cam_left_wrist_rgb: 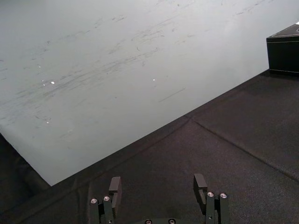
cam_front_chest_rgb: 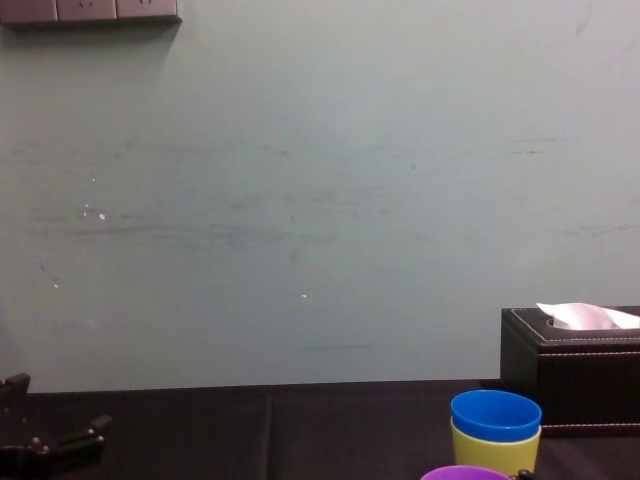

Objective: Stack the three plastic cups sequentially using one hand.

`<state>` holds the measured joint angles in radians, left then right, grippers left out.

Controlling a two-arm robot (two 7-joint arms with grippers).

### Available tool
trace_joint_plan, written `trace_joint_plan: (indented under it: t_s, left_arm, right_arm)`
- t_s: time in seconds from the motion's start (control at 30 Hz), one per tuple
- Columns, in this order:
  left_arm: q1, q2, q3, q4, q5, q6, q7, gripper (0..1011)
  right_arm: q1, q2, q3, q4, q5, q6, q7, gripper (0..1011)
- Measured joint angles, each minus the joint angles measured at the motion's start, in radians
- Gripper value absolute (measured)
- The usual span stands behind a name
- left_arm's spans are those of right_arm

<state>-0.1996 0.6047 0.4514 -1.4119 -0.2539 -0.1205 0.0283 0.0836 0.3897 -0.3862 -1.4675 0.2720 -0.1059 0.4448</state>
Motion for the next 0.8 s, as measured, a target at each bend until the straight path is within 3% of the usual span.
trace_joint_plan:
  t_s: [0.23, 0.5, 0.8]
  left_arm:
    - [0.000, 0.000, 0.000, 0.000, 0.000, 0.000, 0.000, 1011]
    - [0.000, 0.000, 0.000, 0.000, 0.000, 0.000, 0.000, 1011]
    - [0.000, 0.000, 0.000, 0.000, 0.000, 0.000, 0.000, 1011]
  right_arm:
    - [-0.001, 0.001, 0.001, -0.002, 0.001, -0.001, 0.000, 790]
    - [-0.002, 0.002, 0.002, -0.005, 0.001, -0.002, 0.000, 760]
    - [-0.029, 0.029, 0.022, -0.094, -0.006, 0.039, -0.012, 744]
